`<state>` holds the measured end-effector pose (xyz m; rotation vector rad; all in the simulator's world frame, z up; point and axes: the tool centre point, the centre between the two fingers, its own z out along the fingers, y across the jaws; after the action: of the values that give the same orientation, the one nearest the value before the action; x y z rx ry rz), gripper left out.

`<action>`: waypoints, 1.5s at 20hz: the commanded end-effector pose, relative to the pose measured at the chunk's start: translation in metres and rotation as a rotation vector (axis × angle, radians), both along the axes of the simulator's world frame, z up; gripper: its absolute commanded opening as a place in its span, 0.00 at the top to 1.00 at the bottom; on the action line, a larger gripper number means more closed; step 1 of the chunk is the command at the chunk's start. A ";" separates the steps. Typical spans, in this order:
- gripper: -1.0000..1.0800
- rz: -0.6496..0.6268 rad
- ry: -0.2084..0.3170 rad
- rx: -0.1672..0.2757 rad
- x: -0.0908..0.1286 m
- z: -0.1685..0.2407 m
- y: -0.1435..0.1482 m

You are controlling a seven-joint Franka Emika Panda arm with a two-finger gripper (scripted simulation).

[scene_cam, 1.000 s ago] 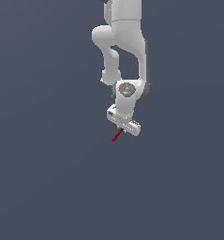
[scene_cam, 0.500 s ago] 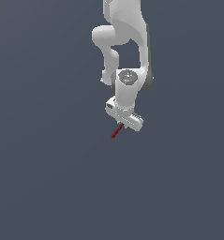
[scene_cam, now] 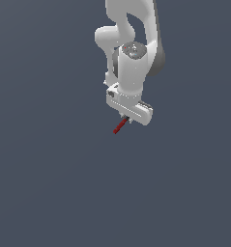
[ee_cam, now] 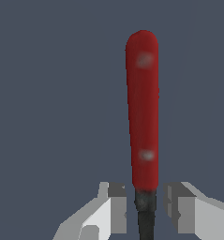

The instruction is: Pick up the object and move it to a goal position.

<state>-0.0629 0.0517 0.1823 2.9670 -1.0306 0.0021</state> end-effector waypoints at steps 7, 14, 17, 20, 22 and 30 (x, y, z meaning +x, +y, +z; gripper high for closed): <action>1.00 0.001 0.001 -0.001 0.017 0.086 -0.005; 1.00 0.003 0.001 0.000 0.032 0.154 -0.008; 1.00 0.003 0.001 0.000 0.038 0.178 -0.009; 1.00 0.004 0.001 0.001 0.043 0.197 -0.009; 1.00 0.004 0.001 0.001 0.045 0.207 -0.010; 1.00 0.004 0.001 0.001 0.052 0.230 -0.011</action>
<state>-0.0114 0.0413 0.4092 2.9699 -1.0244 0.0006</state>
